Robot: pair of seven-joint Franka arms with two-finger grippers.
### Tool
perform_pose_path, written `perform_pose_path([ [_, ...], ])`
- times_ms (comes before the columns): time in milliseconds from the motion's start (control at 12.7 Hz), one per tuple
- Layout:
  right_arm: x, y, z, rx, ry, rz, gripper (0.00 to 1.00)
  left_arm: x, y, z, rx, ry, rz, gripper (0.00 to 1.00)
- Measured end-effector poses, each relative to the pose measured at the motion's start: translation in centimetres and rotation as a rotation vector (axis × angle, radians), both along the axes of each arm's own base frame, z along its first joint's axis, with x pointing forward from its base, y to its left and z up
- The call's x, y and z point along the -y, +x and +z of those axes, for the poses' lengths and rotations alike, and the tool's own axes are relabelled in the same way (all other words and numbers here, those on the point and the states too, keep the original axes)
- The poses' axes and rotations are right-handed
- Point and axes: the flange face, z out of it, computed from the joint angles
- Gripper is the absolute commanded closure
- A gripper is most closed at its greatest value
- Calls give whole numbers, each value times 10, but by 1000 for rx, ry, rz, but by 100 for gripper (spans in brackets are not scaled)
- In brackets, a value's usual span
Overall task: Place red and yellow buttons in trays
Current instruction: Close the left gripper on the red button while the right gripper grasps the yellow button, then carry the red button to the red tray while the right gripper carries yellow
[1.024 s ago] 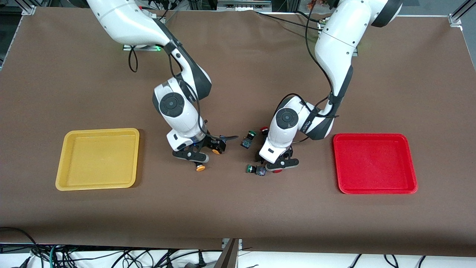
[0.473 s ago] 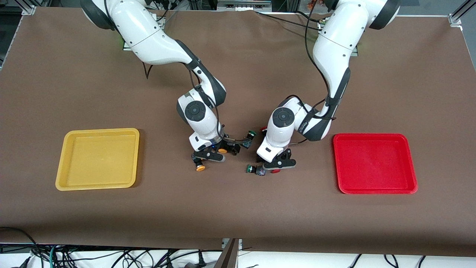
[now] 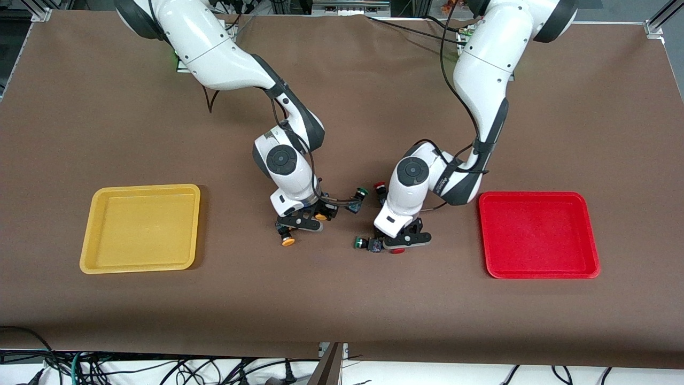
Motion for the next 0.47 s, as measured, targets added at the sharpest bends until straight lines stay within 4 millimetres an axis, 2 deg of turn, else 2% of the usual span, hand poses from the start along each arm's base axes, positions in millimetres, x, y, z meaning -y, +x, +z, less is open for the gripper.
perform_pose_path([
  [79, 5, 2, 7, -18, -24, 8, 100, -10, 9, 15, 0, 5, 21, 67],
  [236, 25, 14, 32, -43, -67, 29, 100, -35, 25, 58, -10, 25, 59, 67],
  [394, 52, 28, 61, -48, -95, 80, 100, -73, 38, 104, -48, 50, 35, 66],
  [473, 73, 38, 71, -54, -122, 131, 100, -95, 44, 121, -78, 54, -5, 66],
])
